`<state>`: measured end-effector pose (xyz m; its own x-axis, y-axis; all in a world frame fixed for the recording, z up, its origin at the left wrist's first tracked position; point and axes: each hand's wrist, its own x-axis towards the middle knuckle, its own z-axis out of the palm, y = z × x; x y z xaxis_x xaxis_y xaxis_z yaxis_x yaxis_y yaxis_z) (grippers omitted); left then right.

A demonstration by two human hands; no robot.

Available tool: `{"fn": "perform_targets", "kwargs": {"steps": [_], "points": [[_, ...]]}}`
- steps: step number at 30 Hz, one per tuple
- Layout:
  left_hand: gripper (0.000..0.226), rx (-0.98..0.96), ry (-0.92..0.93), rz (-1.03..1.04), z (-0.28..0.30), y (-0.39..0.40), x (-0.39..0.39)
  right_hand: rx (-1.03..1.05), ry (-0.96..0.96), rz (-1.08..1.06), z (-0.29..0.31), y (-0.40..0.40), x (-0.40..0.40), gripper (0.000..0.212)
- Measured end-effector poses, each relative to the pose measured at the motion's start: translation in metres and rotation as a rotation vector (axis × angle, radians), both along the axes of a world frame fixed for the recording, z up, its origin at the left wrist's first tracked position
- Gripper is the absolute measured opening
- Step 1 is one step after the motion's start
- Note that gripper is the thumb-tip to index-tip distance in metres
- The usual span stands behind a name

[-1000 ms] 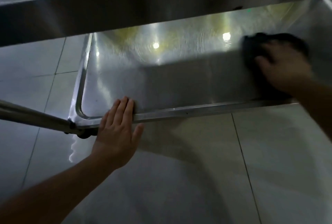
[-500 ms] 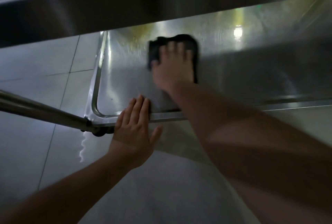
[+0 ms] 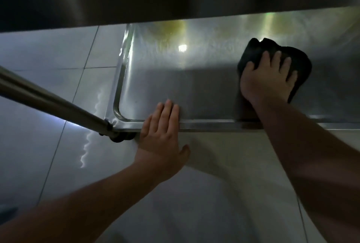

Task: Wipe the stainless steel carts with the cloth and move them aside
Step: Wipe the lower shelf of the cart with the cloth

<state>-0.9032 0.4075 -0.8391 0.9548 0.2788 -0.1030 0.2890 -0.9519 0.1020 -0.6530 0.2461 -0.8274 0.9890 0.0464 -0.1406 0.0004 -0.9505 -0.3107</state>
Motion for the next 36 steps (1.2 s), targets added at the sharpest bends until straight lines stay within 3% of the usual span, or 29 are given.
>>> {"fn": "perform_targets", "kwargs": {"steps": [2,6,8,11,13,17,22,25,28,31,34,36], "points": [[0.109,-0.003,0.008,-0.013,0.0,0.001,0.0,0.013,0.016,-0.01,0.001,0.041,-0.009,0.07],[0.112,-0.026,-0.003,-0.03,0.001,0.002,-0.002,0.021,0.035,0.234,0.005,0.146,-0.039,0.07],[0.106,-0.03,-0.029,-0.03,0.007,0.002,-0.002,0.021,0.072,0.446,0.011,0.2,-0.057,0.069],[0.075,0.029,-0.046,-0.005,0.012,0.003,-0.002,-0.008,0.149,0.881,0.021,0.252,-0.085,0.066],[0.075,-0.02,-0.056,-0.016,0.005,0.004,-0.003,-0.019,0.168,1.05,0.022,0.258,-0.092,0.065],[0.101,-0.079,-0.09,-0.033,0.006,0.006,-0.003,-0.038,0.084,1.166,0.02,0.222,-0.073,0.064],[0.109,-0.05,-0.063,-0.055,0.0,0.01,-0.004,-0.028,-0.085,0.893,0.006,0.132,-0.028,0.062],[0.107,-0.057,-0.029,-0.038,-0.001,0.009,-0.004,-0.053,-0.058,0.765,-0.002,0.07,-0.012,0.062],[0.108,-0.041,0.001,-0.03,-0.002,0.01,-0.002,-0.062,0.008,0.838,-0.002,0.027,-0.021,0.066],[0.11,-0.043,0.012,-0.015,-0.001,0.009,-0.001,-0.087,0.041,0.955,0.004,-0.002,-0.043,0.086],[0.112,-0.04,0.029,-0.019,0.001,0.009,-0.001,-0.141,0.019,1.109,0.006,-0.028,-0.06,0.103],[0.113,-0.043,0.053,-0.025,0.003,0.01,-0.001,-0.161,-0.027,1.198,0.004,-0.043,-0.066,0.102]]}}
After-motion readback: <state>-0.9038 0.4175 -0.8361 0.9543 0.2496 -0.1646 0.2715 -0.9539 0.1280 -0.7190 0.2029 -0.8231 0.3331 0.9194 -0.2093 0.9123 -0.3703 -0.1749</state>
